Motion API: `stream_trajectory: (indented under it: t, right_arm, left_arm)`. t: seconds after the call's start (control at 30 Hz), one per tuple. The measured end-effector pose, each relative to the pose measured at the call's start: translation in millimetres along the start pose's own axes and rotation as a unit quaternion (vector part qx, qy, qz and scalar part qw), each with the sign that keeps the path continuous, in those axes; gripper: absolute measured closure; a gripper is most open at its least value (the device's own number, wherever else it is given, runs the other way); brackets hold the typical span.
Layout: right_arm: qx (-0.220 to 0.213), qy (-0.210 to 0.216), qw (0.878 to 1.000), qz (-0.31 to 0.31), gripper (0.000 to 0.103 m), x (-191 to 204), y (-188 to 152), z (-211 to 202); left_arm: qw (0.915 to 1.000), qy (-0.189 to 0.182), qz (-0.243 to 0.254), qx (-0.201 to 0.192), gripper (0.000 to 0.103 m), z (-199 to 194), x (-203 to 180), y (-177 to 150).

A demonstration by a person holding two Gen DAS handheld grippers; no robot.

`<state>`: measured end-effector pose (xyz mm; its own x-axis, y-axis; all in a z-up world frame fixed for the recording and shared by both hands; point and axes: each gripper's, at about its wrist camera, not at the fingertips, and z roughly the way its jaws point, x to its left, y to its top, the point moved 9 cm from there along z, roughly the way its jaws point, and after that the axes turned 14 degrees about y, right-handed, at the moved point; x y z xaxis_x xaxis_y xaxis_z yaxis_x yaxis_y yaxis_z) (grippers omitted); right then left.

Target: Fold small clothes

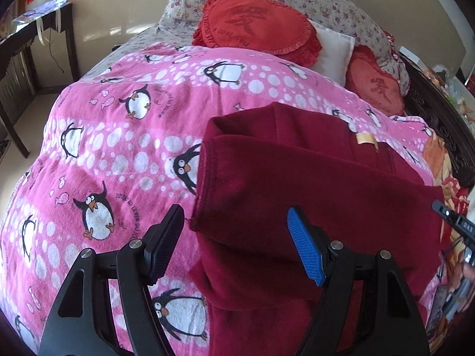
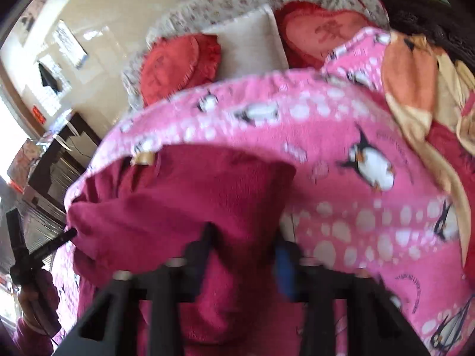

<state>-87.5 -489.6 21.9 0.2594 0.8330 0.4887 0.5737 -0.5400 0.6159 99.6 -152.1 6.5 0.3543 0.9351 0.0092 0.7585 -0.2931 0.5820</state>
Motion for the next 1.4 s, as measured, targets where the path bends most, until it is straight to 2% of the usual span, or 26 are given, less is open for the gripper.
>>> stream_trajectory:
  t: [0.07,0.1,0.13,0.17,0.2,0.23,0.3,0.37,0.4,0.43,0.47,0.6,0.73,0.77,0.8,0.83,0.9,0.97,1.0,1.07,1.17,1.23,1.3,1.4]
  right_arm:
    - [-0.006,-0.064,0.997,-0.030,0.092,-11,7,-7]
    - [-0.003,-0.115,0.993,-0.041,0.102,-23,8,-7]
    - [0.005,-0.131,0.991,-0.033,0.103,-33,6,-5]
    - [0.014,-0.101,0.995,-0.008,0.103,-37,2,-4]
    - [0.013,-0.050,0.999,0.017,0.103,-32,-2,-6]
    - [0.005,-0.024,1.000,0.016,0.102,-22,-3,-13]
    - [0.007,-0.020,0.999,-0.031,0.100,2,-11,-26]
    - [0.025,-0.017,0.996,-0.080,0.084,27,-28,-33]
    - [0.033,-0.011,0.995,-0.098,0.061,39,-39,-37]
    - [0.036,-0.004,0.993,-0.112,0.046,49,-50,-40]
    - [0.039,-0.002,0.991,-0.130,0.044,59,-61,-43]
    - [0.063,-0.057,0.979,-0.184,0.043,65,-89,-37]
    - [0.071,-0.110,0.974,-0.183,0.044,46,-97,-25]
    - [0.062,-0.117,0.975,-0.179,0.045,43,-93,-22]
    - [0.048,-0.123,0.978,-0.164,0.053,37,-88,-23]
    - [0.037,-0.118,0.982,-0.146,0.055,34,-85,-25]
    - [-0.002,-0.124,0.987,-0.105,0.055,24,-75,-38]
    - [-0.016,-0.156,0.984,-0.087,0.055,11,-74,-48]
    - [-0.012,-0.155,0.986,-0.067,0.055,3,-79,-50]
    - [0.009,-0.122,0.992,-0.040,0.055,-2,-92,-45]
    - [0.026,-0.101,0.993,-0.048,0.055,3,-100,-52]
    - [0.016,-0.102,0.993,-0.060,0.055,9,-95,-71]
    - [-0.012,-0.098,0.994,-0.056,0.055,14,-85,-89]
    - [-0.037,-0.061,0.996,-0.052,0.055,28,-67,-93]
  left_arm:
    - [0.9998,-0.002,0.015,-0.012,0.030,-8,-8,-1]
    - [0.9997,0.001,0.020,-0.013,0.030,-9,-11,-2]
    - [0.9996,0.004,0.025,-0.011,0.030,-9,-13,-4]
    - [0.9996,0.007,0.027,-0.007,0.030,-7,-13,-6]
    - [0.9996,0.007,0.025,-0.005,0.030,-7,-12,-9]
    - [0.9998,0.005,0.021,-0.007,0.030,-7,-11,-10]
    - [0.9999,0.008,0.013,-0.009,0.030,-8,-5,-11]
    - [0.9999,0.012,0.010,-0.006,0.030,-7,0,-13]
    - [0.9999,0.014,0.006,-0.005,0.030,-6,3,-13]
    - [0.9999,0.016,0.001,-0.003,0.030,-7,6,-14]
    - [0.9999,0.017,-0.004,-0.001,0.030,-8,10,-15]
    - [0.9997,0.021,-0.011,-0.003,0.030,-12,18,-16]
    - [0.9996,0.025,-0.016,-0.002,0.030,-14,20,-17]
    - [0.9995,0.025,-0.017,0.000,0.030,-14,19,-18]
    - [0.9996,0.024,-0.017,0.002,0.030,-14,18,-19]
    - [0.9996,0.023,-0.015,0.003,0.030,-15,17,-20]
    - [0.9997,0.022,-0.009,-0.002,0.030,-19,15,-21]
    - [0.9997,0.024,-0.002,-0.006,0.030,-20,12,-23]
    - [0.9997,0.026,0.003,-0.004,0.030,-17,9,-25]
    - [0.9995,0.029,0.013,0.007,0.030,-10,5,-30]
    - [0.9995,0.024,0.010,0.015,0.030,-6,3,-34]
    - [0.9997,0.024,0.008,0.006,0.030,-9,2,-32]
    - [0.9996,0.027,0.009,-0.003,0.030,-9,1,-29]
    - [0.9997,0.025,0.006,0.005,0.030,-1,-5,-25]
